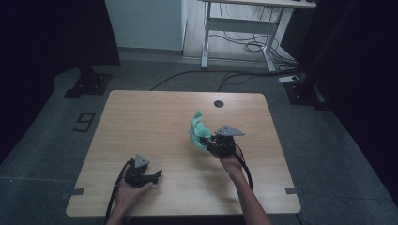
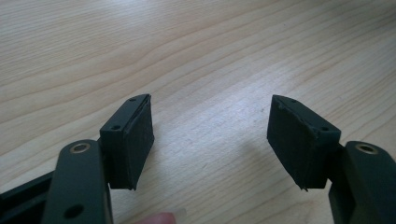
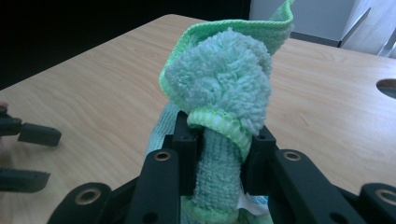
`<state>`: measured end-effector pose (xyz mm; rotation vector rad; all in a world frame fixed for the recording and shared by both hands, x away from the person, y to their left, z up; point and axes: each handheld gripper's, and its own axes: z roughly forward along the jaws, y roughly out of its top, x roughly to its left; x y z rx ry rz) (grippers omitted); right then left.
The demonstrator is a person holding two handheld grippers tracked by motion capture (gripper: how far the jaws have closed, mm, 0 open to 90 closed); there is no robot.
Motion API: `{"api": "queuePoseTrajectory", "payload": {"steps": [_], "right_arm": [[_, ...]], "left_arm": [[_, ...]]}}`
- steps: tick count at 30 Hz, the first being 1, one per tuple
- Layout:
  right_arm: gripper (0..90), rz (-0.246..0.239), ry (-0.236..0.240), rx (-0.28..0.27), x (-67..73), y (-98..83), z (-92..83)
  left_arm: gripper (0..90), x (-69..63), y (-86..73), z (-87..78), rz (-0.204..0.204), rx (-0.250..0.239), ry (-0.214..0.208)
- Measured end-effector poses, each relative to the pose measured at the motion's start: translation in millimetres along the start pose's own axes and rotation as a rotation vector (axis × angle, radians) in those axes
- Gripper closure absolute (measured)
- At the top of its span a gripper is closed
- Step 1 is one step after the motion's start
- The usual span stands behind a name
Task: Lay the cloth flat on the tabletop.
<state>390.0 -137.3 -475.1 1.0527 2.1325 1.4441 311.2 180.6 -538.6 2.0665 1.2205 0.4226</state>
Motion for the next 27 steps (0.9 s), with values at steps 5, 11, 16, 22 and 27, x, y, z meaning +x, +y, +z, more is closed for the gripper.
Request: {"api": "queuePoseTrajectory", "payload": {"steps": [5, 11, 16, 22, 27], "right_arm": [[71.7, 0.01, 0.008, -0.008, 2.4, -12.4, -12.5], [71.6, -0.004, 0.011, -0.007, 8.3, -25.5, -27.1], [71.5, -0.002, 0.025, -0.012, 15.0, -37.1, -36.3], [71.2, -0.03, 0.04, 0.016, 27.7, -52.8, -40.7], [70.8, -0.037, 0.042, 0.058, 31.7, -65.6, -35.1]], "left_arm": [[31.4, -2.2, 0.3, -0.1, 0.011, 0.003, 0.002], [31.4, -1.7, -0.2, 0.5, 0.006, 0.004, 0.007], [31.3, -2.6, -0.6, 1.5, 0.007, 0.005, 0.007], [31.2, -3.7, -0.5, 1.4, 0.007, 0.005, 0.005], [31.1, -4.5, -0.5, 2.2, 0.009, 0.006, 0.003]]}}
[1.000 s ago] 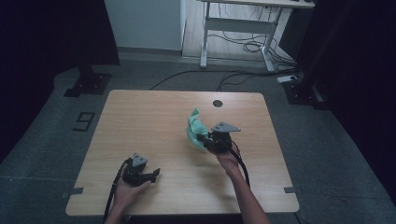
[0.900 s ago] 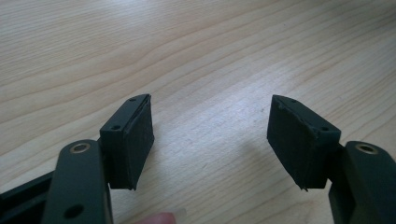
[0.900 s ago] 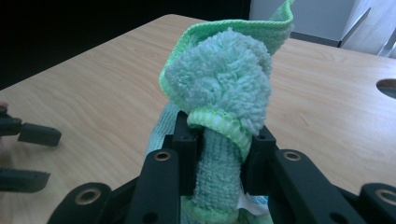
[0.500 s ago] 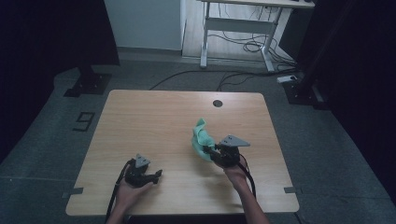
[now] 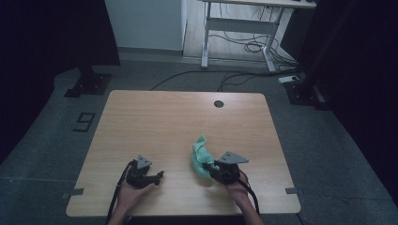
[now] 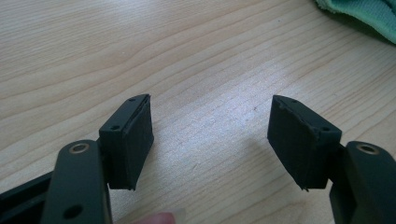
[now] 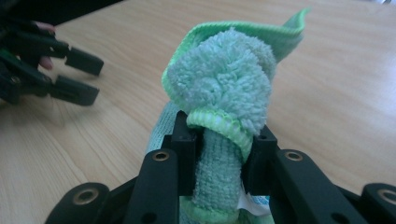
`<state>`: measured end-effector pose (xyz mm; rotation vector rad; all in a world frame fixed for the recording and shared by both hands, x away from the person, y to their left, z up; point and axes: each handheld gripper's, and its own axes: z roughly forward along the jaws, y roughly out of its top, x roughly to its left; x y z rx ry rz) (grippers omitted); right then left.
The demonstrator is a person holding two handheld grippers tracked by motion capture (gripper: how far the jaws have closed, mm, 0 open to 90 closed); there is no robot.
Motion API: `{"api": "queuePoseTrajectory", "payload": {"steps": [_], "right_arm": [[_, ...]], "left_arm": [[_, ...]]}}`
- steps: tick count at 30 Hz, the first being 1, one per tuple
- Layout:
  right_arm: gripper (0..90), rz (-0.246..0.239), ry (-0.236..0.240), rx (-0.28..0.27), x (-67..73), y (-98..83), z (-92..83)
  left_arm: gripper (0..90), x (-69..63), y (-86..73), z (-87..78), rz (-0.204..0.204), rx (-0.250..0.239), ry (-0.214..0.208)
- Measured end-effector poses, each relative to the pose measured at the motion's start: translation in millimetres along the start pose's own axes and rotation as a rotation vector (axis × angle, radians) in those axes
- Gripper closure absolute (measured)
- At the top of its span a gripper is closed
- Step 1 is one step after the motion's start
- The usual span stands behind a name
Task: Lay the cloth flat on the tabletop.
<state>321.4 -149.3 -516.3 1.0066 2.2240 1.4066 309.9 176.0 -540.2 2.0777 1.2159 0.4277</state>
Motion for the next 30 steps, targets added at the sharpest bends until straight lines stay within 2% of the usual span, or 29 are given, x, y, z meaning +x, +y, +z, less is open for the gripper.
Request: {"api": "queuePoseTrajectory", "payload": {"steps": [7, 13, 19, 20, 23, 30], "right_arm": [[70.1, -0.003, 0.014, 0.038, 6.8, -10.9, 7.9], [69.3, -0.015, 0.034, 0.07, 15.0, -18.6, 15.7], [68.2, -0.018, 0.042, 0.086, 20.0, -21.7, 20.6], [67.9, -0.015, 0.042, 0.086, 20.2, -21.9, 20.7], [67.0, -0.013, 0.04, 0.09, 21.4, -22.5, 21.4], [64.6, -0.021, 0.031, 0.105, 26.6, -20.2, 26.3]], "left_arm": [[30.8, 0.1, 0.7, -1.4, -0.009, -0.01, -0.002], [30.9, -4.0, 6.6, -9.5, -0.036, -0.057, -0.024], [31.3, -6.9, 11.6, -13.9, -0.046, -0.081, -0.044], [31.2, -7.7, 14.8, -16.4, -0.057, -0.098, -0.063], [31.3, -10.8, 20.2, -19.7, -0.053, -0.116, -0.077], [33.2, -19.7, 35.0, -17.8, -0.049, -0.128, -0.101]]}}
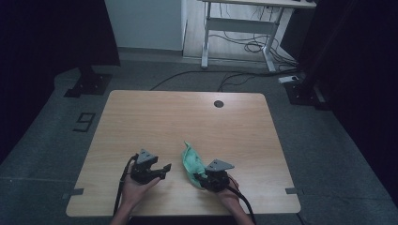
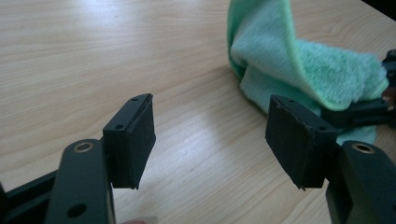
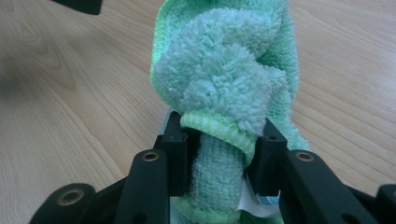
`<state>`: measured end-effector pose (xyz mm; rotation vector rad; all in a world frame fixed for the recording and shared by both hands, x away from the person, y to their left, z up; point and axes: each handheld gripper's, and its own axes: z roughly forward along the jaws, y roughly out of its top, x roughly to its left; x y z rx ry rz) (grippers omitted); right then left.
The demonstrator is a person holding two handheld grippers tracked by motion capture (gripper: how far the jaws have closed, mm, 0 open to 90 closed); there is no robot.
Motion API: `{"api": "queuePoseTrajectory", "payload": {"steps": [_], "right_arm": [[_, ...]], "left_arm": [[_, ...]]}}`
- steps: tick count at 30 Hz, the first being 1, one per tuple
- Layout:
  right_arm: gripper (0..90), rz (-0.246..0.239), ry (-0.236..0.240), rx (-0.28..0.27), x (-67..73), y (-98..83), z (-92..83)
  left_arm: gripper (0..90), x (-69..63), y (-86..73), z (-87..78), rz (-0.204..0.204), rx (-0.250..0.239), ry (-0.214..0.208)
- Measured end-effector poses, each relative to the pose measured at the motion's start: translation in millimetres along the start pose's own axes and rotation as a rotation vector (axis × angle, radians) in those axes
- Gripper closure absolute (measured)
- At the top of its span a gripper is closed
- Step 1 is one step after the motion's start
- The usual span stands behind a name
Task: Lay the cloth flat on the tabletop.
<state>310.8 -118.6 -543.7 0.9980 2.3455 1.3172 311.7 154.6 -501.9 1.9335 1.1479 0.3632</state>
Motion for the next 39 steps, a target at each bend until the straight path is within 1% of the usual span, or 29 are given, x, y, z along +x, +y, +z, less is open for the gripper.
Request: {"api": "queuePoseTrajectory", "payload": {"steps": [4, 6, 8, 11, 13, 15, 17, 19, 21, 22, 26, 28, 30, 32, 33, 34, 38, 39], "right_arm": [[63.8, -0.011, -0.008, 0.008, 3.2, 1.2, 2.3], [63.3, -0.027, -0.013, 0.012, 5.7, 2.1, 3.3], [63.0, -0.042, -0.018, 0.017, 8.0, 2.7, 4.2], [62.5, -0.061, -0.028, 0.024, 10.9, 2.7, 5.4], [62.5, -0.059, -0.025, 0.025, 11.1, 2.5, 5.7], [62.4, -0.058, -0.024, 0.025, 11.0, 2.5, 5.7], [62.3, -0.056, -0.024, 0.025, 11.1, 2.4, 5.5], [62.2, -0.058, -0.024, 0.025, 11.4, 2.4, 5.4], [62.0, -0.061, -0.022, 0.024, 12.2, 2.3, 5.4], [61.4, -0.065, -0.018, 0.025, 13.6, 2.1, 5.2], [59.6, -0.069, -0.012, 0.027, 15.5, 2.1, 4.4], [58.2, -0.067, -0.01, 0.026, 16.1, 2.0, 4.2], [56.4, -0.067, -0.011, 0.025, 16.9, 1.8, 4.0], [53.7, -0.071, -0.013, 0.024, 18.4, 1.7, 3.6], [53.7, -0.071, -0.013, 0.024, 18.4, 1.7, 3.6], [50.9, -0.075, -0.009, 0.021, 19.8, 1.5, 2.9], [41.9, -0.085, 0.004, 0.014, 22.5, 1.4, -0.4], [41.9, -0.085, 0.004, 0.014, 22.5, 1.4, -0.4]], "left_arm": [[33.7, -7.3, 10.3, 8.4, 0.013, -0.002, -0.014], [33.9, -10.1, 17.2, 13.3, 0.022, 0.006, -0.017], [36.2, -13.8, 23.8, 18.2, 0.044, 0.018, -0.012], [37.7, -17.6, 31.4, 26.3, 0.055, 0.032, -0.017], [38.1, -19.7, 34.6, 31.4, 0.051, 0.036, -0.018], [38.7, -21.1, 37.1, 35.8, 0.048, 0.034, -0.036], [40.2, -22.3, 39.0, 40.6, 0.046, 0.037, -0.028], [42.7, -21.9, 39.9, 42.8, 0.042, 0.039, -0.03], [48.2, -22.1, 41.1, 45.9, 0.038, 0.034, -0.028], [52.8, -21.9, 42.0, 47.7, 0.039, 0.033, -0.012], [69.5, -19.1, 41.8, 47.2, 0.048, 0.026, -0.011], [75.0, -17.6, 41.0, 47.2, 0.047, 0.025, -0.016], [79.1, -15.2, 39.9, 47.8, 0.047, 0.034, -0.024], [82.7, -13.6, 38.2, 49.0, 0.037, 0.039, -0.037], [84.2, -13.6, 38.2, 49.0, 0.037, 0.039, -0.037], [85.8, -12.3, 36.7, 49.1, 0.037, 0.043, -0.045], [87.9, -10.5, 36.1, 46.1, 0.042, 0.032, -0.054], [88.0, -10.5, 36.1, 46.1, 0.042, 0.032, -0.054]]}}
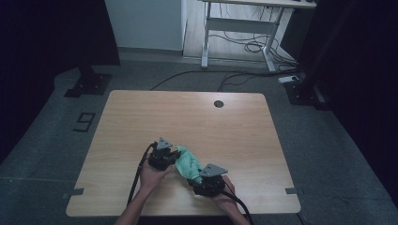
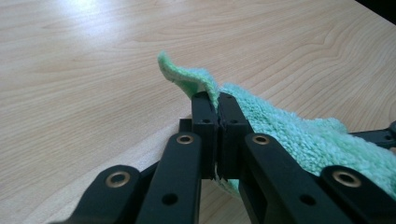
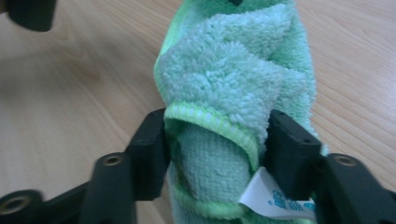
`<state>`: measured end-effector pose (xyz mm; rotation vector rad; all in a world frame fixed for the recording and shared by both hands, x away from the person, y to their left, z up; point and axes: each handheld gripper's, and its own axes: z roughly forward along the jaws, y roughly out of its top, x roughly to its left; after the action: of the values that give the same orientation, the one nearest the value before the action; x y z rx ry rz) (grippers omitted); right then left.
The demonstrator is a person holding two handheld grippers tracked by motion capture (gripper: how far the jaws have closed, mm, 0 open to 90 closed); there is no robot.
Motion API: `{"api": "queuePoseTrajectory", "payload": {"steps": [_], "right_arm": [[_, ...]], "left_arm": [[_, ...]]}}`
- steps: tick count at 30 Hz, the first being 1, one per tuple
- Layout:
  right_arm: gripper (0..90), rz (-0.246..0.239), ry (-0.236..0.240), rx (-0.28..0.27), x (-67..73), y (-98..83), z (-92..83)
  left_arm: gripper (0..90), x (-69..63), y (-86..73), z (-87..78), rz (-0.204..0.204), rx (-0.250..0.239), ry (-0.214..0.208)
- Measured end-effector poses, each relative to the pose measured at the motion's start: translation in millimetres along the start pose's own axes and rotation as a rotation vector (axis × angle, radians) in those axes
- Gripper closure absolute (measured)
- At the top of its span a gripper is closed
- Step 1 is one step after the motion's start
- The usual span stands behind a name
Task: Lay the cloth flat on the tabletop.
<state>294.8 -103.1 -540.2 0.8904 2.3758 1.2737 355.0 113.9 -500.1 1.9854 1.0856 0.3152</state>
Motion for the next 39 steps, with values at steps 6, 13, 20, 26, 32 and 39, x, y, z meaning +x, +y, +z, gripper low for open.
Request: {"api": "queuePoseTrajectory", "payload": {"steps": [6, 13, 20, 26, 32, 39], "right_arm": [[36.3, 0.041, 0.056, -0.063, -4.3, -2.5, -27.7], [36.5, 0.094, 0.067, -0.127, -22.1, -1.1, -47.0], [38.4, 0.133, 0.084, -0.162, -35.6, -1.5, -57.5], [43.2, 0.14, 0.06, -0.153, -43.4, -4.0, -61.7], [69.0, 0.107, 0.062, -0.075, -41.3, -8.7, -49.4], [84.9, 0.091, 0.033, -0.081, -41.9, -6.5, -52.3]], "left_arm": [[88.1, 3.3, -1.4, -4.8, 0.001, -0.01, -0.003], [88.1, 8.2, -4.8, -7.7, -0.015, -0.016, -0.005], [88.1, 9.6, -5.4, -8.5, -0.013, -0.016, -0.007], [88.1, 9.0, -5.6, -8.7, -0.012, -0.015, -0.005], [88.0, 8.5, -6.3, -9.0, -0.011, -0.016, -0.003], [88.0, 11.0, -5.4, -13.5, -0.02, -0.041, 0.007]]}}
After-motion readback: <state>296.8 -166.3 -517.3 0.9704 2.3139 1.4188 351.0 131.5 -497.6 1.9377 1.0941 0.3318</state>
